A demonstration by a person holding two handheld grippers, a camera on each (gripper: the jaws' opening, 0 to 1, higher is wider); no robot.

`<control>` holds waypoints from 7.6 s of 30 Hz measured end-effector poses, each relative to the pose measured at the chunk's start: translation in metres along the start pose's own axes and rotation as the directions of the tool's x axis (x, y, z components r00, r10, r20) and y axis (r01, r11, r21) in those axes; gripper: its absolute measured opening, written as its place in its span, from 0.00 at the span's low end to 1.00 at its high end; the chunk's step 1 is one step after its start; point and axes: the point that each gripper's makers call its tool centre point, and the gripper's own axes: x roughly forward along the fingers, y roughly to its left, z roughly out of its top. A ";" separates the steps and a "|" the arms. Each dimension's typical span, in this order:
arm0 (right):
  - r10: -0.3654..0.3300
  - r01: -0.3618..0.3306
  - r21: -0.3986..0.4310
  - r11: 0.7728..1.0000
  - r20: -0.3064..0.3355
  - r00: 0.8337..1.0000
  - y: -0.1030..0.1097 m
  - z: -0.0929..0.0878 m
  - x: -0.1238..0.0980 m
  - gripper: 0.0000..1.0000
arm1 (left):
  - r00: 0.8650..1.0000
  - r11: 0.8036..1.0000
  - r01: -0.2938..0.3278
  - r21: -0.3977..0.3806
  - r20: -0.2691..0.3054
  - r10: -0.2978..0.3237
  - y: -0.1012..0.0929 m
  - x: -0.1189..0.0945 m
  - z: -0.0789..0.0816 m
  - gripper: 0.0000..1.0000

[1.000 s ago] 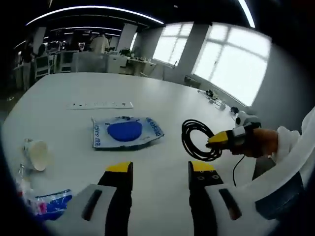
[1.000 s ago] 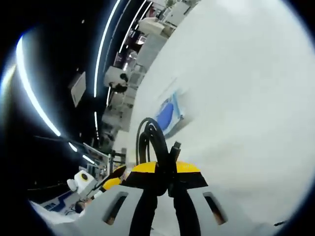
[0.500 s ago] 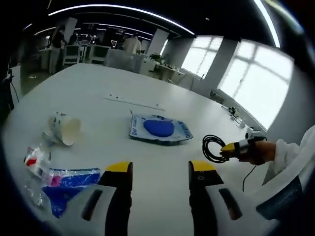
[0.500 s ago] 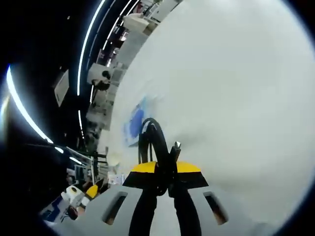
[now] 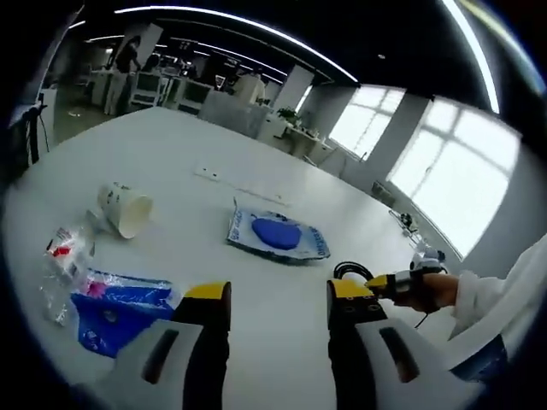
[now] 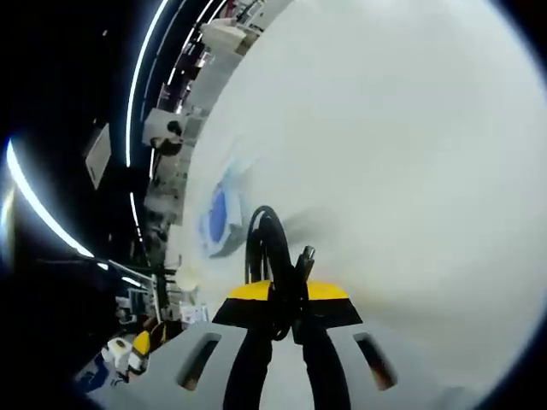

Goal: Arrange the tabletop items into an orderly group along one side of the table until the central work area is clear of visible clutter.

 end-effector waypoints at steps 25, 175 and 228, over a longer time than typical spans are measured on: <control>-0.117 0.118 -0.021 0.993 0.034 0.993 -0.012 -0.001 -0.005 0.19 | 1.000 1.000 0.023 -0.017 0.016 -0.023 0.004 -0.015 -0.007 0.44; 0.004 0.002 -0.030 1.000 0.190 0.982 0.037 -0.056 -0.027 0.45 | 0.988 0.938 -0.035 -0.344 -0.155 -0.020 0.146 0.076 0.068 0.55; 0.099 -0.272 -0.869 -0.412 -0.340 0.935 0.270 -0.143 0.000 0.23 | 0.879 0.812 0.226 -0.538 -0.246 -0.408 -0.021 0.036 0.028 0.55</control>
